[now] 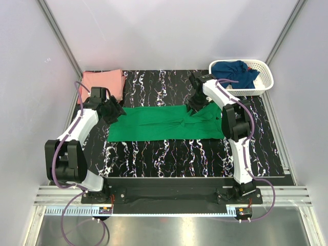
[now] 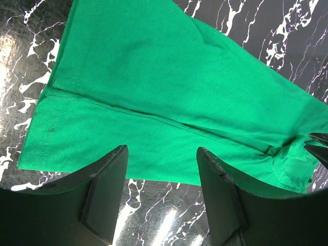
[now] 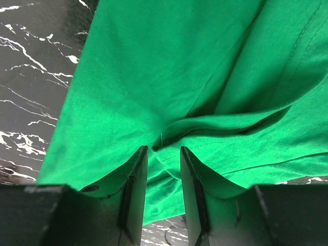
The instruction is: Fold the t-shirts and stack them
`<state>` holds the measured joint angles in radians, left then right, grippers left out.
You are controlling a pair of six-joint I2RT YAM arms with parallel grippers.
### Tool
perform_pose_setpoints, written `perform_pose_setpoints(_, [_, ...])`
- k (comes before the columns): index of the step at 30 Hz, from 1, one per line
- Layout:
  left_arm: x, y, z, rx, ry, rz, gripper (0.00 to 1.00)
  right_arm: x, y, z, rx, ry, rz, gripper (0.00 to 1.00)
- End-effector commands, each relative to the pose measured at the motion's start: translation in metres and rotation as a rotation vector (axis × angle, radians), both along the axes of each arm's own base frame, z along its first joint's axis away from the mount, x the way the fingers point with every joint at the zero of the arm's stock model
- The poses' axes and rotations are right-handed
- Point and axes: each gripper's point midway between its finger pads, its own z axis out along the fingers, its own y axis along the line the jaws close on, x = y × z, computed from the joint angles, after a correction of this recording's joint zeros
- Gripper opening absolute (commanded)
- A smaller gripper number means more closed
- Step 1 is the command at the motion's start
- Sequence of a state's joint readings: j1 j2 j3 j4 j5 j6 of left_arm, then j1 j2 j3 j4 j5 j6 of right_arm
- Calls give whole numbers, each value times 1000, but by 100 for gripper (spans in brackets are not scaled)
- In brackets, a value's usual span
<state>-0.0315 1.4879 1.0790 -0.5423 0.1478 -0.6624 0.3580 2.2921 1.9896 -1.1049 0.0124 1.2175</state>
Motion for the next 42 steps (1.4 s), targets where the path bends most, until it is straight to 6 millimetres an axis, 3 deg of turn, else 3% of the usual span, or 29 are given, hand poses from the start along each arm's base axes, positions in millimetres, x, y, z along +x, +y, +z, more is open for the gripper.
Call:
perform_pose_setpoints(1, [9,-3,5,-17,-38,-9,61,1,4,4,10,11,-18,39])
perform_pose_setpoints(10, [9,-3,6,-20,-35,-12,61,-6,2,2,-3,37,-3,39])
perform_pose_setpoints(33, [9,-3,6,-18,-26,-13,60,1,13,-2,24,49,23,39])
perform_pose_setpoints(36, [9,-2,5,-15,-25,-12,60,2,13,2,19,34,30,32])
perform_pose_setpoints(41, [8,-3,5,-20,-23,-13,60,7,15,11,30,-14,42,0])
perform_pose_setpoints(42, [9,-3,4,-18,-22,-13,60,9,17,13,33,-34,52,0])
